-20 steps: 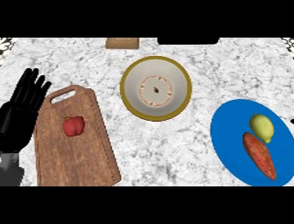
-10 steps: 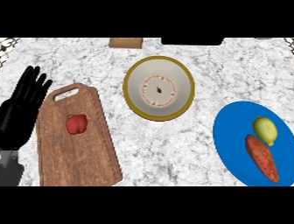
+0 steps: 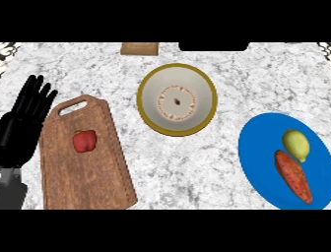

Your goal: Pick the lemon from the plate and place it in the bowl

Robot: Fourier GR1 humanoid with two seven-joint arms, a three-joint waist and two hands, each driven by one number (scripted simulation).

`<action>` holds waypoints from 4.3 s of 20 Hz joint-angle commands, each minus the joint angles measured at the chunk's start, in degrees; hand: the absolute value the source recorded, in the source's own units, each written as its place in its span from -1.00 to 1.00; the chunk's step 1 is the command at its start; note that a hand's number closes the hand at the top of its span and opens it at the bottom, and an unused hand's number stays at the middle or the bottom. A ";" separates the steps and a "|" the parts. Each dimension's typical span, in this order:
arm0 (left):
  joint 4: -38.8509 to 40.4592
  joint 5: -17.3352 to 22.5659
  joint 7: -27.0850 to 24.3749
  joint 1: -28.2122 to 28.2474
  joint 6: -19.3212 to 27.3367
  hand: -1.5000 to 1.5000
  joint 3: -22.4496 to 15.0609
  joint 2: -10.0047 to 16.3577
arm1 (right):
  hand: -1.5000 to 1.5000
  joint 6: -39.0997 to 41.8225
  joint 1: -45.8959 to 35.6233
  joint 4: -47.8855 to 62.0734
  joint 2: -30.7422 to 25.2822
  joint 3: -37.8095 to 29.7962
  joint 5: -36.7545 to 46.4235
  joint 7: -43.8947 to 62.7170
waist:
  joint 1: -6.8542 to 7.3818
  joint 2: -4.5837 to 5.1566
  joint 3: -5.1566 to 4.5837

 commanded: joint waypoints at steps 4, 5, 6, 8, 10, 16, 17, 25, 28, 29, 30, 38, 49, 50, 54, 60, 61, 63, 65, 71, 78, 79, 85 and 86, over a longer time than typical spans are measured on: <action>1.17 -2.05 -2.90 2.77 -3.44 0.00 1.82 -1.84 | -1.00 0.17 0.88 -3.45 8.72 -0.27 5.64 5.06 | 0.14 0.06 0.09; 1.37 -1.06 1.63 -1.42 -2.29 0.00 3.01 -1.27 | -1.00 2.35 4.20 -6.51 7.92 -2.26 4.38 5.06 | -0.21 0.02 0.10; -1.09 -1.81 3.17 -0.45 -1.63 0.00 2.37 -2.05 | -1.00 3.38 4.29 -4.57 8.75 -3.35 6.21 2.62 | -0.07 0.02 0.11; 1.20 -3.34 -0.04 -0.81 -2.29 0.00 2.63 -3.49 | -1.00 2.19 4.62 -3.76 11.78 -2.63 9.61 2.41 | -0.05 0.05 0.11; 3.10 -2.16 1.31 -2.40 -3.19 0.00 4.73 -2.05 | -1.00 -1.48 5.65 -2.51 14.18 -2.06 13.53 -0.40 | -0.05 0.07 0.11; -0.89 -4.16 3.04 -1.20 -2.29 0.00 3.33 -4.64 | -1.00 -5.00 6.27 -1.00 18.45 -5.07 18.56 -5.84 | -0.01 0.04 0.12; -3.60 -3.57 4.45 0.05 -2.12 0.00 3.55 -4.14 | -1.00 -7.90 5.81 -4.93 21.12 -1.79 21.90 -0.57 | 0.12 0.00 0.11; -4.31 -4.88 5.76 -0.37 -3.39 0.00 5.30 -5.54 | -1.00 -4.25 -2.99 11.85 23.54 -6.10 26.39 -10.23 | 0.38 0.08 0.13; 0.50 -5.30 1.55 -1.06 -6.46 0.00 7.00 -6.19 | -1.00 -4.31 -2.88 11.74 26.57 -6.01 29.40 -8.73 | 0.22 0.09 0.11; 3.34 -6.18 1.13 -2.17 -6.88 0.00 6.76 -5.34 | -1.00 -7.62 -2.80 13.94 29.34 -3.31 31.29 -9.89 | 0.25 0.14 0.12; -1.17 -4.29 3.74 0.42 -7.81 0.00 8.49 -4.50 | -1.00 -2.64 -3.64 12.07 26.28 -7.16 28.90 -9.36 | 0.27 0.07 0.11; -4.70 -5.91 5.69 2.97 -7.73 0.00 7.90 -6.33 | -1.00 -0.20 -4.78 11.98 28.78 -7.09 33.28 -5.78 | 0.25 0.03 0.10; 0.70 -6.25 3.30 -1.34 -9.50 0.00 9.68 -6.31 | 1.00 -9.69 -11.87 25.54 31.09 -4.44 45.66 -14.37 | 0.39 0.17 0.12; 1.08 -7.43 4.21 -3.50 -7.57 0.00 8.62 -7.45 | 1.00 -9.87 -9.77 24.14 31.11 -4.07 46.31 -14.41 | 0.16 0.14 0.12; -3.87 -7.86 6.90 -0.99 -6.72 0.00 8.33 -7.99 | 1.00 -8.24 -9.29 17.69 30.44 -5.04 47.78 -12.34 | 0.19 0.03 0.11; -2.26 -8.20 6.02 -1.73 -7.46 0.00 6.80 -8.98 | 1.00 0.46 -12.07 8.88 41.10 16.19 58.02 -6.29 | 2.83 0.15 -0.19; -2.08 -7.32 6.28 -1.85 -8.52 0.00 7.25 -8.26 | 1.00 2.65 -12.56 8.56 43.36 19.96 59.25 -5.61 | 3.83 0.19 -0.27; -1.03 -7.41 6.14 -3.18 -8.59 0.00 7.11 -8.33 | 1.00 5.94 -15.72 9.25 49.90 26.13 61.52 -1.88 | 4.91 0.55 -0.28; -2.53 -8.56 5.92 -0.97 -7.79 0.00 6.26 -9.09 | 1.00 8.21 -16.79 6.28 56.50 30.94 64.11 7.14 | 2.99 -0.34 -0.12; -0.59 -8.01 4.25 -1.40 -7.83 0.00 8.65 -8.58 | 1.00 7.48 -21.37 -6.98 57.02 40.25 62.22 32.16 | 0.48 -0.24 0.03; -0.29 -9.34 4.55 -2.90 -7.19 0.00 8.00 -8.73 | 1.00 11.97 -36.44 -13.54 57.16 37.04 61.37 50.12 | 0.45 -0.08 0.06; -2.17 -6.98 7.20 -2.31 -8.34 0.00 8.87 -7.77 | 1.00 10.94 -38.66 -11.49 57.17 38.20 60.30 52.00 | 0.92 -0.05 0.07; -3.07 -7.03 7.93 -2.43 -7.35 0.00 10.29 -7.34 | 1.00 12.75 -41.90 -10.08 57.17 25.47 59.22 47.74 | 0.28 -0.01 0.11; -4.80 -9.23 5.24 1.50 -7.00 0.00 6.99 -10.66 | 1.00 6.90 -41.37 -6.37 57.17 27.78 61.59 48.23 | 0.64 0.03 0.10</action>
